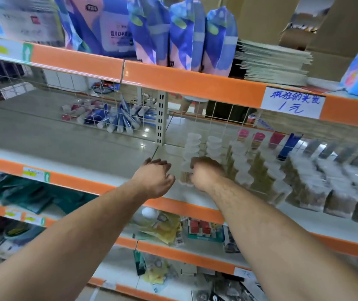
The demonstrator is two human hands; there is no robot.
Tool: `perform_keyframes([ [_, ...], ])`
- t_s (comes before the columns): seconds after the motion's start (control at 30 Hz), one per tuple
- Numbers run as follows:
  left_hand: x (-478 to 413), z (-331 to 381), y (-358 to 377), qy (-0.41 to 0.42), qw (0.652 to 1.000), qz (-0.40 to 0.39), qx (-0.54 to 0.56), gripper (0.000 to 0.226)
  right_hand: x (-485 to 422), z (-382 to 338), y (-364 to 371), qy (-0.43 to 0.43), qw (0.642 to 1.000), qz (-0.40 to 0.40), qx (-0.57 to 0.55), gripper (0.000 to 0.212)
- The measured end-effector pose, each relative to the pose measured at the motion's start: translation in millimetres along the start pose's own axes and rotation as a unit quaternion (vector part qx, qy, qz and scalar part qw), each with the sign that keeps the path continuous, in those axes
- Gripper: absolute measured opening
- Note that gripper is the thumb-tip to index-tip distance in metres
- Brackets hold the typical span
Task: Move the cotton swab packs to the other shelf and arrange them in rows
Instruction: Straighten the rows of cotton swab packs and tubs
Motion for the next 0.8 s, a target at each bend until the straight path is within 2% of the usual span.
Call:
perform_keyframes([
  [0.13,-4,-4,2,-0.003,1.0,0.0,0.011,0.052,-17,-4,8,0.018,1.0,0.006,-0.007,0.013],
  [0.23,-8,-5,2,-0.002,1.0,0.004,0.009,0.057,-27,-3,13,0.048,0.997,0.014,-0.054,0.002],
  [0.37,-11,-4,4,0.004,1.0,0.002,0.005,0.054,-35,-1,16,0.017,0.999,0.025,-0.039,0.019],
  [0.47,-12,-2,3,0.006,1.0,-0.001,-0.005,0.061,-37,2,16,0.011,0.999,0.012,-0.049,0.021],
  [0.57,-14,2,1,0.012,1.0,0.003,-0.014,0.056,-33,3,13,0.012,0.998,0.001,-0.06,0.023],
  [0.73,-10,8,-15,0.021,0.999,0.02,-0.03,0.054,-7,4,-17,-0.031,0.991,-0.002,-0.13,0.057],
  [0.8,-8,9,-25,0.019,0.999,0.028,-0.023,0.059,4,10,-35,-0.041,0.989,-0.006,-0.139,0.056],
])
Point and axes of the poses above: each hand's wrist, its own x-axis away from the middle knuckle, its own y-axis out of the palm, z = x × y, the point moved 3 cm from there along -x, towards the middle knuckle, and after that the axes turned 11 degrees about -x, right-handed, at the moved point
